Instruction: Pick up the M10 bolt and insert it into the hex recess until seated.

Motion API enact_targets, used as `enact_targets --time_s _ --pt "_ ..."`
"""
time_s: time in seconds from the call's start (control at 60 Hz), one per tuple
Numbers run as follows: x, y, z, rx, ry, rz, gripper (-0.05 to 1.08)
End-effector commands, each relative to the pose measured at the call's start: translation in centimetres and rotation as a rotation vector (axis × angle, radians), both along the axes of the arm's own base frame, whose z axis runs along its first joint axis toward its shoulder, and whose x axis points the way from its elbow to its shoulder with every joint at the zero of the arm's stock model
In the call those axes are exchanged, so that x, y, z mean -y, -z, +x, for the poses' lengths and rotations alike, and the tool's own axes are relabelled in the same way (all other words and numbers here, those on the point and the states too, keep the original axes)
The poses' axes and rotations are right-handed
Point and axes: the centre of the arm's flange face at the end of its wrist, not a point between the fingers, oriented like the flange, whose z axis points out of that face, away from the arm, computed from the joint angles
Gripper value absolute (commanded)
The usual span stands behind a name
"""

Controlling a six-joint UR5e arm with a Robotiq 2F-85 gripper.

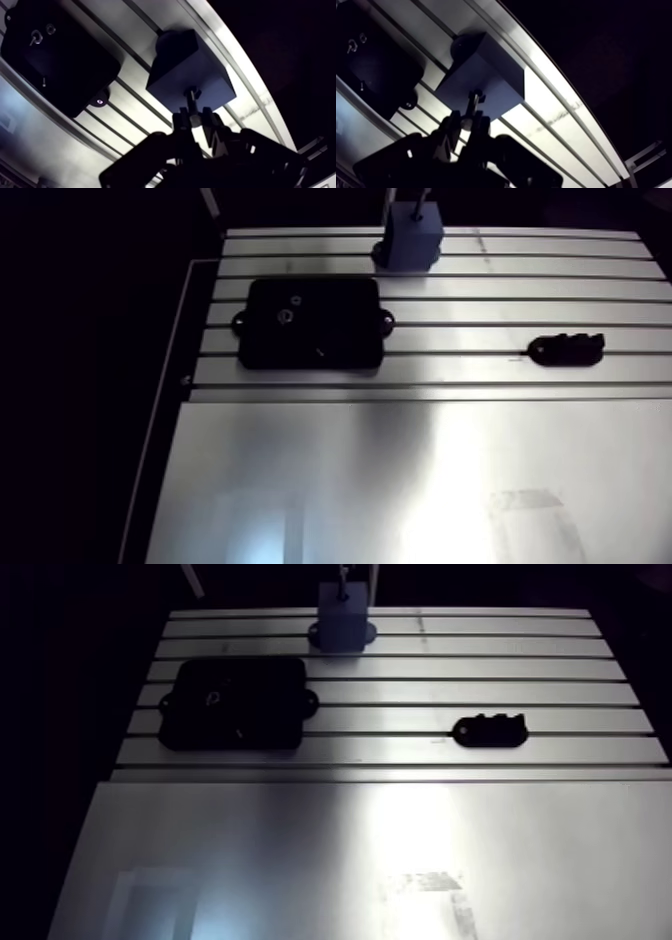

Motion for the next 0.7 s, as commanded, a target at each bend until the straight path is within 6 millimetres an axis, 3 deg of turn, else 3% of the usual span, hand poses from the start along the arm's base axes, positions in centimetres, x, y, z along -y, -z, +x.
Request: enact_targets --time_s 0.017,0.7 --pt "-0.09 -0.07 -0.08 -0.002 0.0 0.001 0.97" --pt "-0.21 0.32 -0.26 0.001 0.002 0.001 0.97"
